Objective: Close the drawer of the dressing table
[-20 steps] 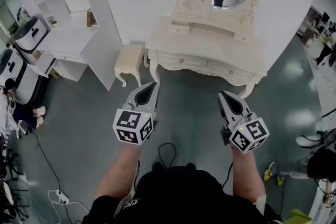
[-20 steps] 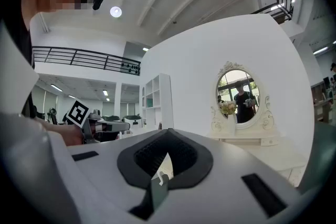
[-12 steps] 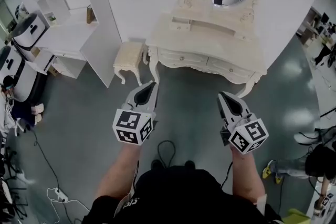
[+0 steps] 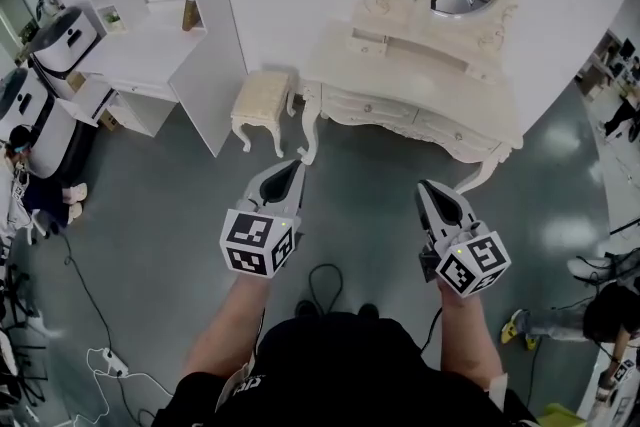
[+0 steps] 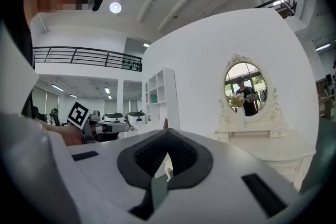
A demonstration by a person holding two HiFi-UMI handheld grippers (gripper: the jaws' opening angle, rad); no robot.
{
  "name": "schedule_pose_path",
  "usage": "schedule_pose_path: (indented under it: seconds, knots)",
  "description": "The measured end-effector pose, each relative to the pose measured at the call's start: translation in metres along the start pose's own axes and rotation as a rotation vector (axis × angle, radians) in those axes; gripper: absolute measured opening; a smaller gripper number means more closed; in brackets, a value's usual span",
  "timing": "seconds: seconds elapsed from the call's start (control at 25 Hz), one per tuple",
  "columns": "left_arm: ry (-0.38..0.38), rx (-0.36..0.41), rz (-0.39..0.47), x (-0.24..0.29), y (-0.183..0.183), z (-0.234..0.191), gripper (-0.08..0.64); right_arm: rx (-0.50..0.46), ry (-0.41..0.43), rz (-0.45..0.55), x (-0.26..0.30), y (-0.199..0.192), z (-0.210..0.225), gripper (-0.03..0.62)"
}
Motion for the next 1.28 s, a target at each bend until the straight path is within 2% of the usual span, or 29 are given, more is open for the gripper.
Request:
schedule_pose_path:
  seconds: [0.32, 0.56, 0.92, 1.28]
  knots:
    - [-0.019, 0.022, -0.006, -0.025, -0.002, -0.036, 0.008, 0.040, 0.019, 0.013, 0.027, 0.000, -0.044, -0.006]
    - [-0.040, 0.022, -0.012, -0.027, -0.006, -0.047, 0.008, 0.052, 0.011, -0.016, 0.034, -0.008, -0.052, -0.006]
    - [-0.046, 0.020, -0.038, 0.011, -0.006, -0.055, 0.009, 0.087, 0.019, -0.039, 0.059, -0.015, -0.021, -0.006]
    - [-0.010, -0.020, -0.068, 0.081, -0.002, -0.049, 0.008, 0.115, 0.085, -0.056, 0.101, -0.013, 0.048, -0.006]
Point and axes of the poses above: the fingertips, and each gripper's own axes: x forward along the fingers, z to its right, y out of its top, the point moved 4 cm from there along -x, backward along the fingers, and after that the axes turned 5 degrees about -y, right-handed, at the moved point
